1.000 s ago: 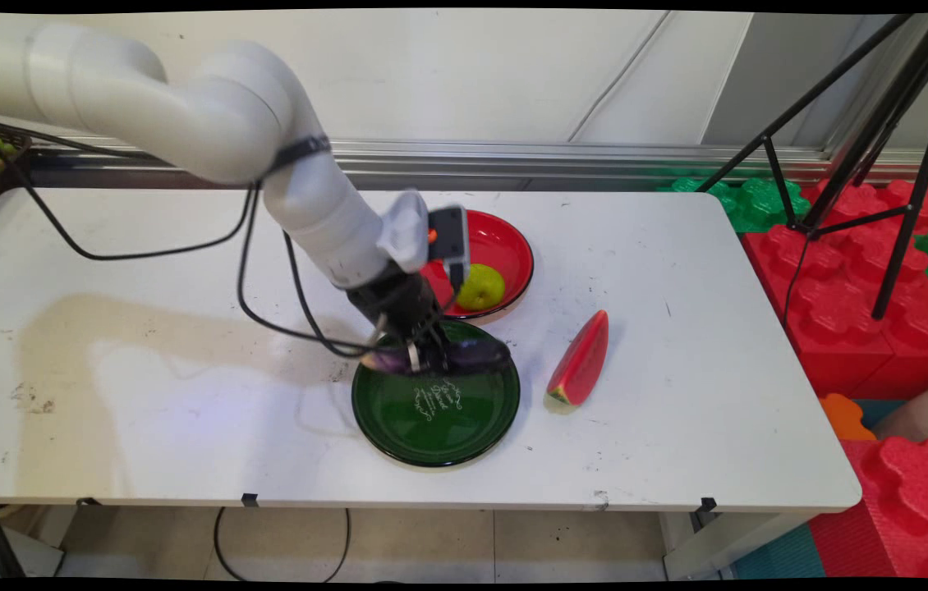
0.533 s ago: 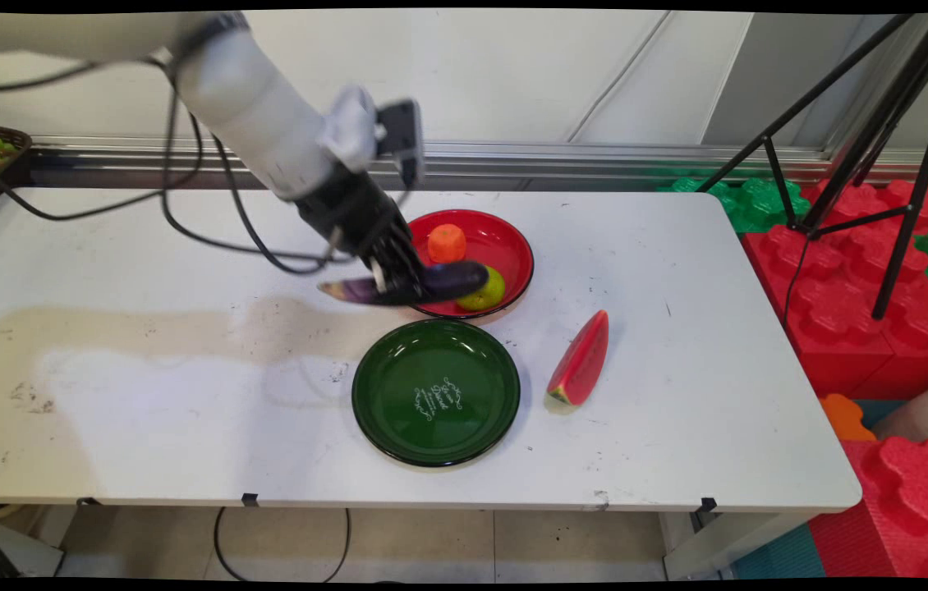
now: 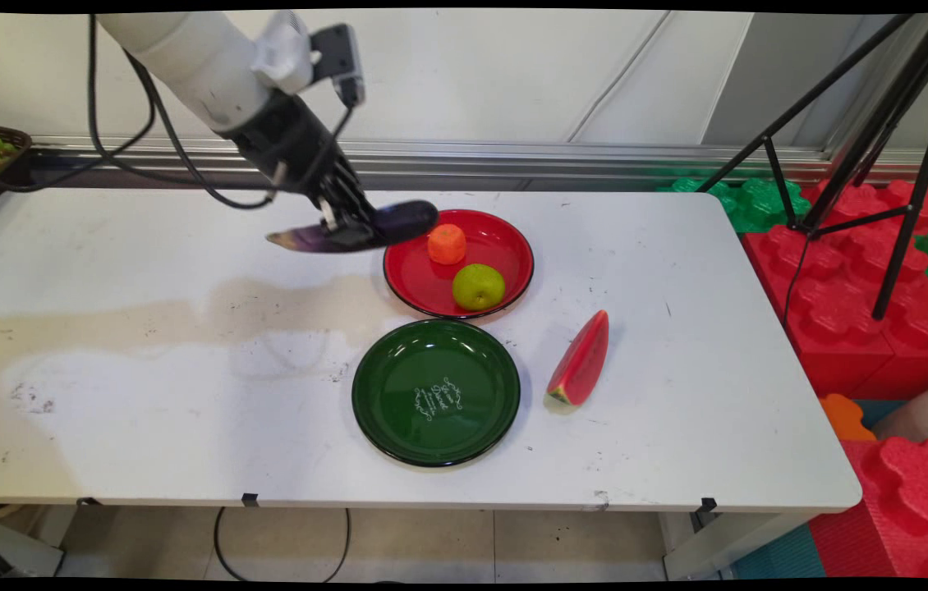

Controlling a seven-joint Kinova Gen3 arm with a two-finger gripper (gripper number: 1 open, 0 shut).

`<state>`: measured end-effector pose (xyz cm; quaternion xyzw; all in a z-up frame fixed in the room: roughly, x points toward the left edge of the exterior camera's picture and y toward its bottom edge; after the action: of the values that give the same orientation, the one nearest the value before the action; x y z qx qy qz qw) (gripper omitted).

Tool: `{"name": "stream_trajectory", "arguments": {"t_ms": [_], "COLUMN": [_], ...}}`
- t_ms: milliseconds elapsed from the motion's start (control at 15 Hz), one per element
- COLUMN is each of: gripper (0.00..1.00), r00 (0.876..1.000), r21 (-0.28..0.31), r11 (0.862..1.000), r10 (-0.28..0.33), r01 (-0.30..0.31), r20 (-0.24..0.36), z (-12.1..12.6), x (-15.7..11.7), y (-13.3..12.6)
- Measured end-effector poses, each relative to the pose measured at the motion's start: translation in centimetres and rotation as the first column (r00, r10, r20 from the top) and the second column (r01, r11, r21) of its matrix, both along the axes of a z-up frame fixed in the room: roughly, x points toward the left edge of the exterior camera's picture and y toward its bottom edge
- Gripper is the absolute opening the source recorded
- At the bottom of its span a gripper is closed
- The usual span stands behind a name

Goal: Place the picked object on the table

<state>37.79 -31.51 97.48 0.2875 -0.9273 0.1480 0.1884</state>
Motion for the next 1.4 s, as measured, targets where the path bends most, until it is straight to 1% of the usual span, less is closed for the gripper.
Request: {"name": "stream_trajectory", "arguments": {"t_ms": [200,333,400,533,733,933,1133,1267,1400], "gripper": [0.00,0.00,0.00,0.00,0.00,0.00,0.00,0.00,0.00], "r00": [0.998,0.993,0.989,0.973,0.951,0.934,0.917,0.910,0.906], "r21": [-0.008,-0.011,-0.012,-0.014,-0.010,-0.001,0.015,0.026,0.039], "r11": [0.998,0.994,0.990,0.975,0.953,0.938,0.923,0.916,0.912], "r10": [0.064,0.113,0.144,0.224,0.303,0.346,0.381,0.393,0.401], "r01": [-0.064,-0.112,-0.144,-0.224,-0.303,-0.347,-0.385,-0.400,-0.409], "r20": [0.017,0.029,0.037,0.051,0.067,0.087,0.116,0.130,0.139], "z": [0.4,0.4,0.2,-0.5,-1.7,-3.0,-5.3,-6.9,-8.6], "x": [1.8,2.9,3.5,4.7,5.8,6.5,7.2,7.7,8.0], "y": [-0.7,-1.2,-1.6,-2.5,-3.4,-4.2,-5.4,-6.1,-6.8]}}
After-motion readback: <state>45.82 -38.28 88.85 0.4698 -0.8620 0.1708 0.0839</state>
